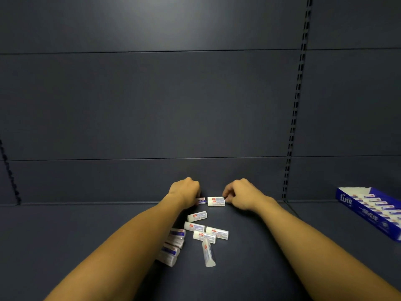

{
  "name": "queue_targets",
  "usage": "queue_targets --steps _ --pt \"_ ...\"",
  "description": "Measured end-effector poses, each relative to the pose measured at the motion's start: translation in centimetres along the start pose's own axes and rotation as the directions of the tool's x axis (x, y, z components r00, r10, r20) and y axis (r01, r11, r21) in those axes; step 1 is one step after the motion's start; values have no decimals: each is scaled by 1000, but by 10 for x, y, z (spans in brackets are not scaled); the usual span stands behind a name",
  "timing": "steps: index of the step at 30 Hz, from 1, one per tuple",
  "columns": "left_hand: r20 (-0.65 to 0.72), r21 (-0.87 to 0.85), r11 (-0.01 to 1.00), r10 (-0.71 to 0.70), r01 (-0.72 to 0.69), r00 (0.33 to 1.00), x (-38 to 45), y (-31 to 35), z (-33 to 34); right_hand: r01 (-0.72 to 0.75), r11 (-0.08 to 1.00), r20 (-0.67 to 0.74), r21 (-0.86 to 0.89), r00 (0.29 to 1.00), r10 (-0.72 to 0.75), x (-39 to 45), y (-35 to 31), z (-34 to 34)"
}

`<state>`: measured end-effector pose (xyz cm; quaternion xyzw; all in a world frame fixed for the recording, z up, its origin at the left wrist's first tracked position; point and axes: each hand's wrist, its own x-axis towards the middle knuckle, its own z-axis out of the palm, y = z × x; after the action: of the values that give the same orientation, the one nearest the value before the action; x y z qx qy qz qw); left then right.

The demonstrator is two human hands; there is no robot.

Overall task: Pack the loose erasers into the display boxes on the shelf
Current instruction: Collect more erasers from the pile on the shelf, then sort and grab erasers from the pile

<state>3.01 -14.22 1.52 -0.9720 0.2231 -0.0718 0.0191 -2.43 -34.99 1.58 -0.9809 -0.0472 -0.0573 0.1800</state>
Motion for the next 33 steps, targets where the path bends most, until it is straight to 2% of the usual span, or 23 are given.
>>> queue_targets --steps 9,14,27,33 --pt "14 -73 993 97 -96 995 -9 -19 -3 -17 996 -64 -89 998 11 12 -21 15" --pt "19 -105 991 83 -81 996 -15 -35 -4 -56 985 -93 -160 995 42 13 -34 19" --pt "5 -148 986 73 -71 997 -29 -43 -13 -88 976 -2 -201 996 90 8 -40 16" --pt "-18 -163 983 79 -81 997 -36 -41 -20 -152 956 -62 -250 988 141 -1 -46 14"
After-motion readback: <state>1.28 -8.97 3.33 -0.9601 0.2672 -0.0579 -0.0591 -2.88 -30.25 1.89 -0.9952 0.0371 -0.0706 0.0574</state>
